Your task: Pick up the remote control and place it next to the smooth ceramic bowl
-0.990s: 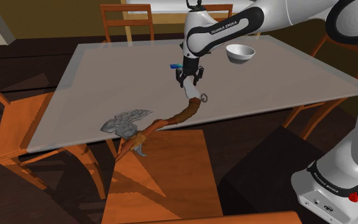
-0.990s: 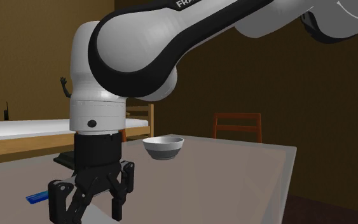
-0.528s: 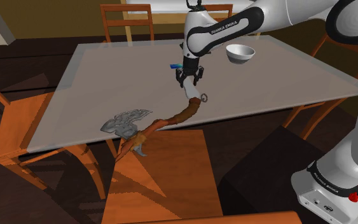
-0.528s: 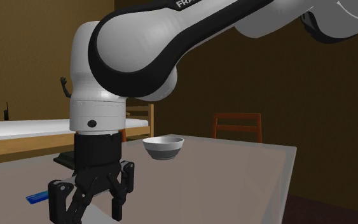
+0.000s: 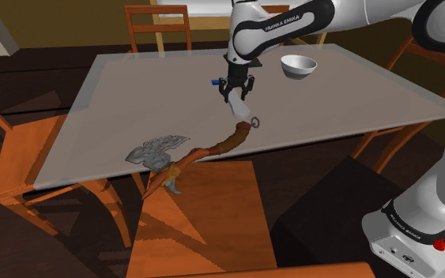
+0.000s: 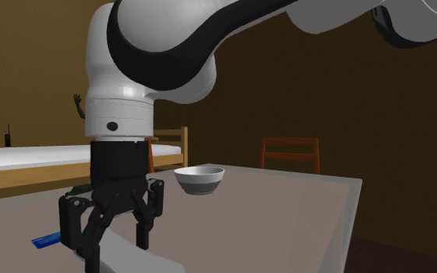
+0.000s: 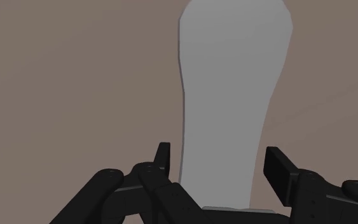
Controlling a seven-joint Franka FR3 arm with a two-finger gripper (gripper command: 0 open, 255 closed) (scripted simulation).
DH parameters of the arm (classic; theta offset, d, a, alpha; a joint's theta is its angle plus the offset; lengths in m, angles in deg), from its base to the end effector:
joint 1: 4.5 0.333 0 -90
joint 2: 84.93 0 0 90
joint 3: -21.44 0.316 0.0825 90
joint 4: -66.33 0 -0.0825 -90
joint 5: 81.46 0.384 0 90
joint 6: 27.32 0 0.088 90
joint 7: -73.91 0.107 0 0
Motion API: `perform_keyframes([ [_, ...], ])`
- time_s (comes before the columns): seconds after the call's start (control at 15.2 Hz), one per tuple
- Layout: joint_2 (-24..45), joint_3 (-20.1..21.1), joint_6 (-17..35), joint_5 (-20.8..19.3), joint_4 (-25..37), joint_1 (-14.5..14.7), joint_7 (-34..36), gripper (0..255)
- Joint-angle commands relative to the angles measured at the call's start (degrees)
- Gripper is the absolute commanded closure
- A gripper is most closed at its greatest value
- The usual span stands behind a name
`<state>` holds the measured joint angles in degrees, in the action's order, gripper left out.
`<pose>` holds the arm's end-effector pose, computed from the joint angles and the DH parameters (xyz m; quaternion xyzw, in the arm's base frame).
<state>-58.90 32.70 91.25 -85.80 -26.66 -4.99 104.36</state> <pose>0.6672 0.1068 0.3637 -0.9866 0.1627 0.0027 0.0093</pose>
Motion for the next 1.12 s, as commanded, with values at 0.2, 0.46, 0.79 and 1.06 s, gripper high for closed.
perform_keyframes([
  [0.2,-1.41,0.17,-3.42,0.33,2.04,-0.05,-0.15,255],
  [0.46,-2.26,0.27,-6.11,0.53,3.89,-0.06,-0.25,255],
  [0.79,-3.07,0.38,-9.59,0.73,6.59,-0.04,-0.35,255],
  [1.06,-3.48,0.44,-12.47,0.84,9.06,0.02,-0.4,255],
])
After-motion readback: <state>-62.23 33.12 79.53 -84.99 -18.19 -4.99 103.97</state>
